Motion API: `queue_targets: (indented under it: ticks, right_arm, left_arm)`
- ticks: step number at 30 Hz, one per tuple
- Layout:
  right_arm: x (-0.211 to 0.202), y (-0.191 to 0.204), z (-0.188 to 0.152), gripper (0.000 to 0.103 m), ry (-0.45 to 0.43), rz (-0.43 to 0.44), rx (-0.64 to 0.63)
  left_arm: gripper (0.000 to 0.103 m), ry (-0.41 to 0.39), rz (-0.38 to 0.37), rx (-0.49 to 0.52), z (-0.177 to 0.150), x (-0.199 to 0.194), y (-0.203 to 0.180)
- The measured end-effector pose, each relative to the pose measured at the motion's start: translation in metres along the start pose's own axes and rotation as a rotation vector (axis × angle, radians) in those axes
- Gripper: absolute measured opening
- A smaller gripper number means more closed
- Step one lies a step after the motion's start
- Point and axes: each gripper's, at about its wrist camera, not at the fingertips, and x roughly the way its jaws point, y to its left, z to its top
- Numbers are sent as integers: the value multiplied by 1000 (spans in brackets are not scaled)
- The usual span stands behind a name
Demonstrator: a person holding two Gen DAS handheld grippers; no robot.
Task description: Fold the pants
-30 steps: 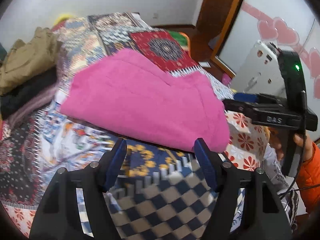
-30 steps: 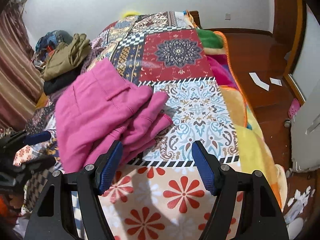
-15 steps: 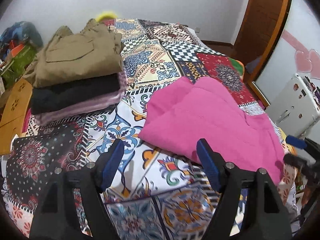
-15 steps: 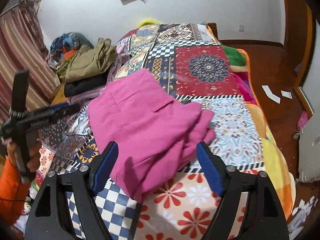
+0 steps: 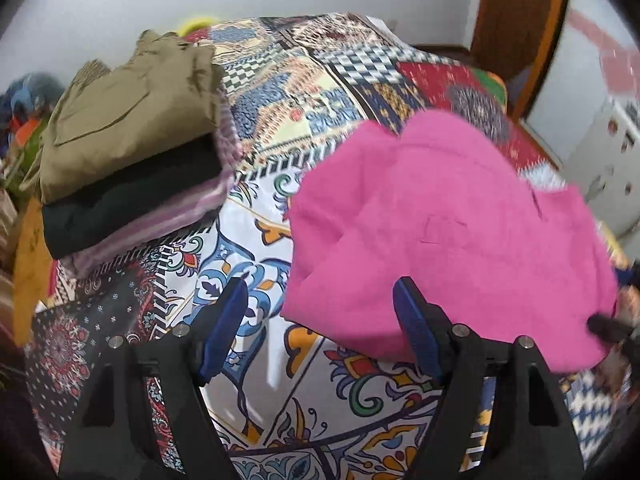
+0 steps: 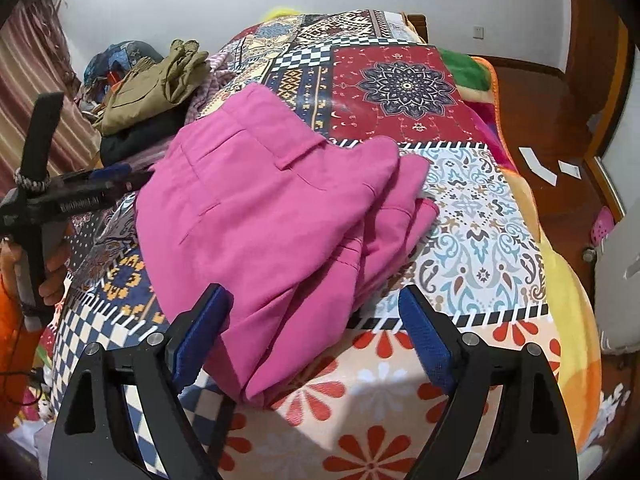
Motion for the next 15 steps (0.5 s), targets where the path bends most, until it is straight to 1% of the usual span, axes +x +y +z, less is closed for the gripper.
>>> queue_targets:
  ticks: [2, 4, 8, 11, 13, 15]
  right_arm:
    - [0, -3, 1, 85, -2, -8, -2]
    - [2, -9, 2, 85, -1, -8, 7]
    - [7, -19, 5, 85, 4, 0, 26]
    - [8, -21, 9, 85, -2, -25, -1]
    - [11, -23, 13, 85, -3, -44, -20]
    - [13, -26, 18, 85, 1, -62, -38]
  left_arm:
    - [75, 4, 10, 27, -5, 0, -5]
    - [75, 11, -1, 27, -10, -1, -4]
    - [75, 49, -52, -15, -19, -1, 1]
    - [75, 77, -91, -59, -25, -1, 4]
    - [75, 83, -102, -68, -28, -4, 2]
    - [74, 79, -102, -56, -30, -7, -4]
